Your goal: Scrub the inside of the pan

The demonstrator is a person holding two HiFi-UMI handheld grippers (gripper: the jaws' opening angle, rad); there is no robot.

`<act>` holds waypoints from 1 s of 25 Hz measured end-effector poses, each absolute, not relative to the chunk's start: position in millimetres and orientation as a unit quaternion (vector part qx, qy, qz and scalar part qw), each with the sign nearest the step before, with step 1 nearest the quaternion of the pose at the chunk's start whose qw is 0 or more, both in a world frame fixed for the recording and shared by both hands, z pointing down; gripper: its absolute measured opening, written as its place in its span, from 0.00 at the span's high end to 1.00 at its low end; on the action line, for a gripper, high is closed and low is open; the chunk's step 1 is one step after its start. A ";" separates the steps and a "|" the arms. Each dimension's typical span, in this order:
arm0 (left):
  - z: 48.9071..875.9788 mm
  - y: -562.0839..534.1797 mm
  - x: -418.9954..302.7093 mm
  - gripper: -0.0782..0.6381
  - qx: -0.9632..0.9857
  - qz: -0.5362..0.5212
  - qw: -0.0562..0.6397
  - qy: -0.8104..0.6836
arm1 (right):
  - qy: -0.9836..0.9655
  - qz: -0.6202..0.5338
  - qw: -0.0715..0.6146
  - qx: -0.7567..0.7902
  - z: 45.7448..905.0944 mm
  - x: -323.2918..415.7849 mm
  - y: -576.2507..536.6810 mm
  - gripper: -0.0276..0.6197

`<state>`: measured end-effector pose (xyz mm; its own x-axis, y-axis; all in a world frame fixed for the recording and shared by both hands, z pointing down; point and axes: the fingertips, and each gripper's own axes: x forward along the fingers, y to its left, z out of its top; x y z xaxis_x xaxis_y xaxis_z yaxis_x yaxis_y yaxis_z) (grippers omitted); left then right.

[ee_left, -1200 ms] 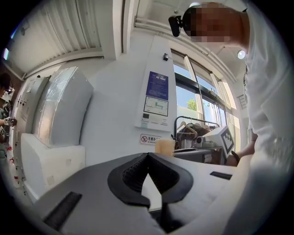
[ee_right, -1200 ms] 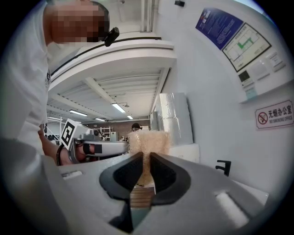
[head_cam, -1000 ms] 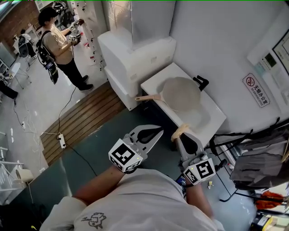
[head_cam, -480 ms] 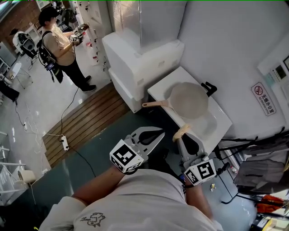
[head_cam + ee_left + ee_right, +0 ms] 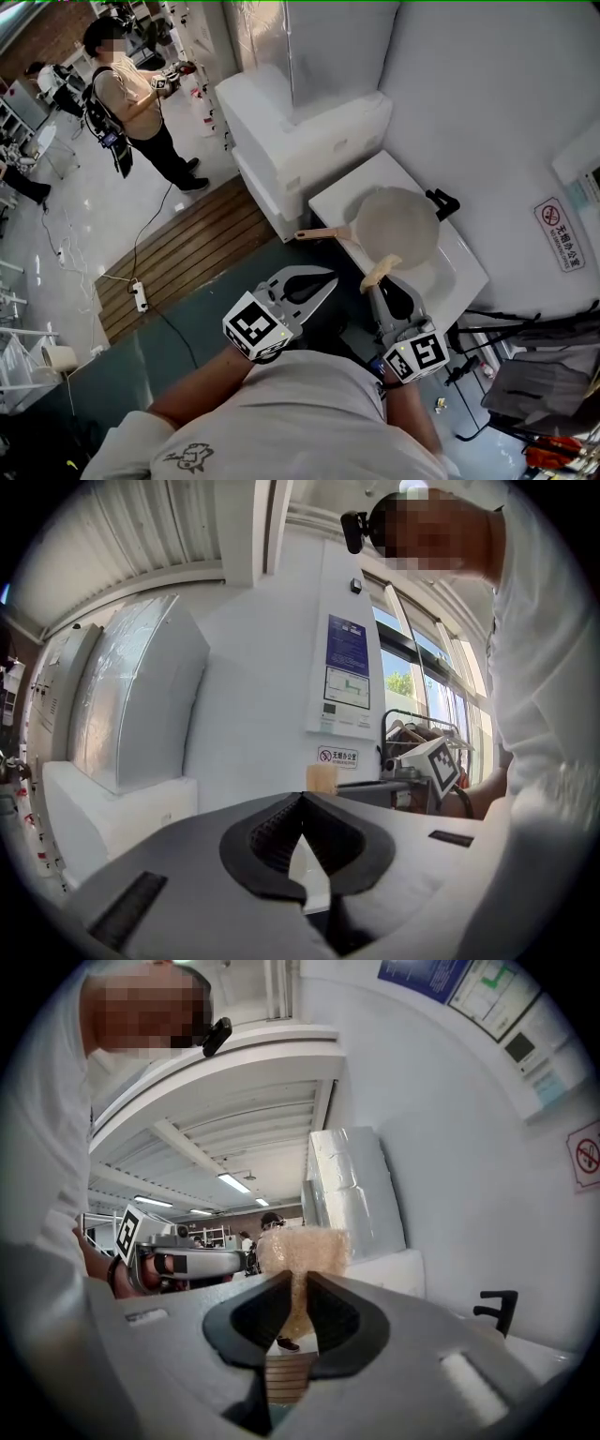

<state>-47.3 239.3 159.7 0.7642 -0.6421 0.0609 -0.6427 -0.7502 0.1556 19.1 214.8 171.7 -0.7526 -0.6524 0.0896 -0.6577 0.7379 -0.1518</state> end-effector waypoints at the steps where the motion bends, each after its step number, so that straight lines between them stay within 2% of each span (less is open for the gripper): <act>1: 161.1 230.8 -42.8 0.89 0.935 0.004 0.084 -0.344 | -0.932 0.088 0.014 0.351 172.3 23.8 205.5 0.88; 14: 173.0 125.8 41.7 0.89 0.947 0.009 0.089 -0.310 | -0.921 0.096 0.014 0.376 183.2 117.4 100.6 0.88; 25: 222.5 89.3 75.4 0.89 0.955 0.079 0.075 -0.274 | -0.896 0.115 0.018 0.429 202.7 181.7 68.0 0.87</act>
<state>75.4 89.3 222.5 0.8371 -0.5118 0.1932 -0.5358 -0.8384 0.1004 181.7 68.0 202.7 -0.6320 -0.7637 0.1315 -0.7722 0.6062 -0.1903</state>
